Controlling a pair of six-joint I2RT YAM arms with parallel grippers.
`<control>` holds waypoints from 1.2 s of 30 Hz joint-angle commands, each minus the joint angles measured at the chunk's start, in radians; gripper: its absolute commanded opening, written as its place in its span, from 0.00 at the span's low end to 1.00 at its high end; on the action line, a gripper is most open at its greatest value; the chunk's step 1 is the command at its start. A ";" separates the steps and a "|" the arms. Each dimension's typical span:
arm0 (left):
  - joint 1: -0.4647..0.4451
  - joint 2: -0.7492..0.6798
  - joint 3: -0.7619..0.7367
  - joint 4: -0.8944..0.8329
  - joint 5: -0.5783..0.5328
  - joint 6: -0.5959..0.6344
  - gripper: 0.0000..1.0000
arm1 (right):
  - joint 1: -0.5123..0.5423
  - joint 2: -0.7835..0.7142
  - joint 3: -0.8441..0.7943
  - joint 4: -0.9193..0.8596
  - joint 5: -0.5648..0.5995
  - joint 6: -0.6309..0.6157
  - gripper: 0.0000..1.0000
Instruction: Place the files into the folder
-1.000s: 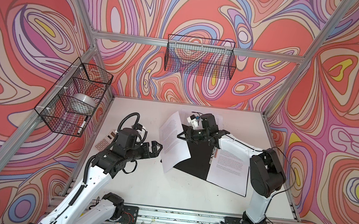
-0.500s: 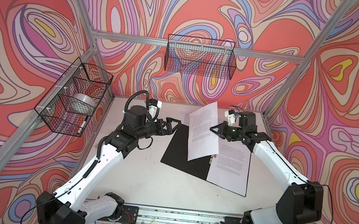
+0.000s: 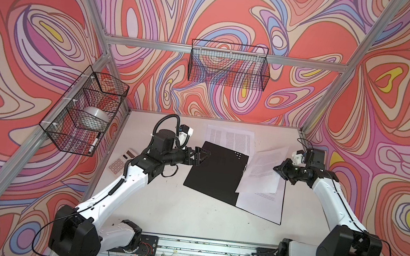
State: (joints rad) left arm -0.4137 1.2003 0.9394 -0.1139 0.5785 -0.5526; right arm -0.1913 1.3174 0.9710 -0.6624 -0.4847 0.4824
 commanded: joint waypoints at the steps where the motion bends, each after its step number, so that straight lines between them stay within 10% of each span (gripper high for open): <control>1: -0.008 -0.009 -0.007 0.058 0.025 0.020 1.00 | -0.017 0.037 -0.015 -0.039 0.096 -0.088 0.00; 36: -0.009 -0.042 -0.005 0.019 -0.010 0.051 1.00 | -0.030 0.160 -0.019 -0.088 0.180 -0.289 0.00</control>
State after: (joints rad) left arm -0.4191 1.1759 0.9333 -0.1070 0.5751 -0.5236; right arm -0.2157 1.4570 0.9642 -0.7563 -0.2867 0.2089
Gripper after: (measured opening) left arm 0.994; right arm 0.047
